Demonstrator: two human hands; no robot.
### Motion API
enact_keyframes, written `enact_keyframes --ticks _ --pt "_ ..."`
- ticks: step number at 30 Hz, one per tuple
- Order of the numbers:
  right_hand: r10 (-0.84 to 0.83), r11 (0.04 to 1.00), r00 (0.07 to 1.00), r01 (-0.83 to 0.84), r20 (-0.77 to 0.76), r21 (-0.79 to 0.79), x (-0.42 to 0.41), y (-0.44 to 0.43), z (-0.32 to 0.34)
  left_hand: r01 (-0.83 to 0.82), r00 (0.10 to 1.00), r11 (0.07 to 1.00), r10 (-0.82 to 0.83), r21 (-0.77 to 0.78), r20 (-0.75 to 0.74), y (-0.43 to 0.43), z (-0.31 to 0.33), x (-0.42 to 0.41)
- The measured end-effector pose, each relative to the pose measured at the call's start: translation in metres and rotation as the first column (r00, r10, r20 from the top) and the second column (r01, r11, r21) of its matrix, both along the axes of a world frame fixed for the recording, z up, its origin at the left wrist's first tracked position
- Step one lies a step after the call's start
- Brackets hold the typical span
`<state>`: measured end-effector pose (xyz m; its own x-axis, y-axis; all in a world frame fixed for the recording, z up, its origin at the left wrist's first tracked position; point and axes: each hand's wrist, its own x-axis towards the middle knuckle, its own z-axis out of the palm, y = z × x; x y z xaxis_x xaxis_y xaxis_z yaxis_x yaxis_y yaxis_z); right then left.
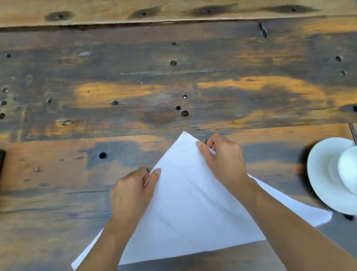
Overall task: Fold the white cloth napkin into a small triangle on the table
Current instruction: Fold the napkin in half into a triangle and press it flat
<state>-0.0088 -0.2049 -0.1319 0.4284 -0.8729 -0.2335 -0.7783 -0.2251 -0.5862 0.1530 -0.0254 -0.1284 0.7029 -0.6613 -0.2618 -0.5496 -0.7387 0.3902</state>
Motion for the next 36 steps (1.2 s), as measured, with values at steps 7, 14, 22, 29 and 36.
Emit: enact_keyframes --ticks 7,14,22,29,36 --pt "0.074 0.991 0.993 -0.084 -0.096 -0.102 -0.004 0.002 0.003 -0.041 0.996 0.999 0.04 0.016 0.084 -0.002 0.002 -0.01" --pt "0.291 0.894 0.956 -0.277 -0.013 -0.351 -0.03 0.07 -0.005 0.335 0.875 0.932 -0.253 -0.139 0.412 0.02 -0.008 -0.051" --pt "0.373 0.866 0.866 -0.454 -0.334 -0.211 -0.047 0.094 -0.023 0.456 0.828 0.885 -0.461 0.097 0.319 0.038 -0.029 -0.077" --pt "0.361 0.866 0.841 -0.463 -0.403 -0.191 -0.077 0.069 -0.021 0.438 0.833 0.897 -0.433 0.066 0.344 0.04 -0.034 -0.075" --pt "0.328 0.875 0.871 -0.426 -0.365 -0.231 -0.079 0.099 -0.016 0.429 0.836 0.899 -0.432 0.088 0.338 0.04 -0.034 -0.076"
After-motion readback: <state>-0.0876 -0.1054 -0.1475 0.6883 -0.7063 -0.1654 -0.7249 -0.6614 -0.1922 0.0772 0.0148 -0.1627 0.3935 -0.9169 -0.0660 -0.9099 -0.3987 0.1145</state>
